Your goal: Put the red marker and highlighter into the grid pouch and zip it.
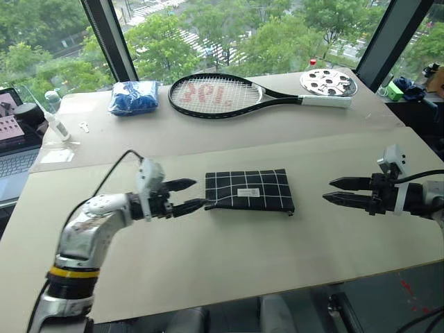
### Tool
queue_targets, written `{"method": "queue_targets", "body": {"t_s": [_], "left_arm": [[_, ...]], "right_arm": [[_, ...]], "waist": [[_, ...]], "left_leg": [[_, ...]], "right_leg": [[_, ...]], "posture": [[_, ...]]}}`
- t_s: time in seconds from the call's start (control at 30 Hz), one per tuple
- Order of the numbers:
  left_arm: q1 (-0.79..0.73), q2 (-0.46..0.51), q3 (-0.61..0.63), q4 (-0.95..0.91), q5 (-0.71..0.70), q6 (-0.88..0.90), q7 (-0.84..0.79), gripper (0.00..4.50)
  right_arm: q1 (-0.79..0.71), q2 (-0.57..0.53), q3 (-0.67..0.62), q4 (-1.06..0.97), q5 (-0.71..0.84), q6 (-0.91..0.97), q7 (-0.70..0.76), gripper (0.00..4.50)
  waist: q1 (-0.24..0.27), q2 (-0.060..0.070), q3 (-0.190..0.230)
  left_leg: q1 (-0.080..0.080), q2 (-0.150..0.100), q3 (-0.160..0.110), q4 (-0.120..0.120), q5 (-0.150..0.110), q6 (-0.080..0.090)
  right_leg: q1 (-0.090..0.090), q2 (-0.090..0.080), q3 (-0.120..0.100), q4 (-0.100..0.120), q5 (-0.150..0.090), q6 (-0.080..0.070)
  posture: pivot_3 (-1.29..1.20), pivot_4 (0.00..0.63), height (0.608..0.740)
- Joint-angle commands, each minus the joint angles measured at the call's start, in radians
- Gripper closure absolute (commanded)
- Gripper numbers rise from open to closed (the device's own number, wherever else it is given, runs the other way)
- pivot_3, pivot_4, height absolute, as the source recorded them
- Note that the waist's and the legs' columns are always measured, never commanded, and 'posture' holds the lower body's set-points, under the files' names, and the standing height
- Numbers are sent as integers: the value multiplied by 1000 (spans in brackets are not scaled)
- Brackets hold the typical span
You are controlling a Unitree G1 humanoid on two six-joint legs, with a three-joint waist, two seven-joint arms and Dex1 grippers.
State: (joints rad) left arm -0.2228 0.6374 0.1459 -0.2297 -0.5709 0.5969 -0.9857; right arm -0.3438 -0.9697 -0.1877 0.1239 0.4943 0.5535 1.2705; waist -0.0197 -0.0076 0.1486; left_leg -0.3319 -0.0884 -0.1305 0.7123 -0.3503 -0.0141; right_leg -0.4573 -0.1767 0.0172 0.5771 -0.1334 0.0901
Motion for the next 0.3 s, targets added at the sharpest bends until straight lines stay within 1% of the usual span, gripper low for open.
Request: {"method": "queue_targets", "body": {"t_s": [0.03,0.13,0.2,0.3], "left_arm": [[85,46,161,-34,-81,46,27,755],[142,60,249,-16,-100,54,62,755],[166,59,274,1,-76,29,85,755],[171,57,289,23,-84,37,99,755]], "right_arm": [[-17,-29,-66,18,9,-27,-7,1551],[-11,-35,-91,32,8,-33,-17,1551],[-11,-34,-102,44,7,-37,-27,1551],[-14,-25,-100,46,5,-36,-38,1551]], "waist": [[3,0,0],[9,0,0],[13,0,0],[13,0,0]], "left_leg": [[0,0,0,0,0,0],[0,0,0,0,0,0],[0,0,0,0,0,0],[0,0,0,0,0,0]], "right_leg": [[0,0,0,0,0,0],[0,0,0,0,0,0],[0,0,0,0,0,0],[1,0,0,0,0,0]], "posture": [[0,150,740],[0,150,740],[0,150,740],[0,150,740]]}}
